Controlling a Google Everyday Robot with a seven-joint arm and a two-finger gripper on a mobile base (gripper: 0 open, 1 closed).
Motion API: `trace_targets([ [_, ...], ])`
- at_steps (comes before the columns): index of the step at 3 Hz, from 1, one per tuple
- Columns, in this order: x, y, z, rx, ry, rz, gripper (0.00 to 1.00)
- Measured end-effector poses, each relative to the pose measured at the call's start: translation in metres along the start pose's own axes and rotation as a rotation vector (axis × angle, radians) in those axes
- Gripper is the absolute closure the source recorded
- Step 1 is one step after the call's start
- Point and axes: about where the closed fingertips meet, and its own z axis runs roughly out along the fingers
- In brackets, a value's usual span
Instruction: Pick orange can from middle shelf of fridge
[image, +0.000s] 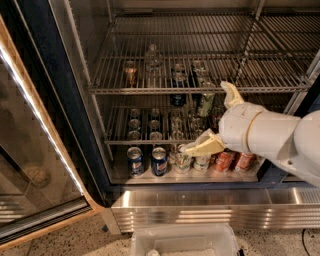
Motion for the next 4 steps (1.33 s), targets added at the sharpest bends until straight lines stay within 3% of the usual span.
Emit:
trace_targets([
  [1,0.021,0.022,0.017,-0.004,-0.067,0.086,0.00],
  [3,0.023,0.036,0.030,-0.029,-0.105,0.112,0.00],
  [4,0.042,0.047,0.035,0.029,-0.144,0.160,0.00],
])
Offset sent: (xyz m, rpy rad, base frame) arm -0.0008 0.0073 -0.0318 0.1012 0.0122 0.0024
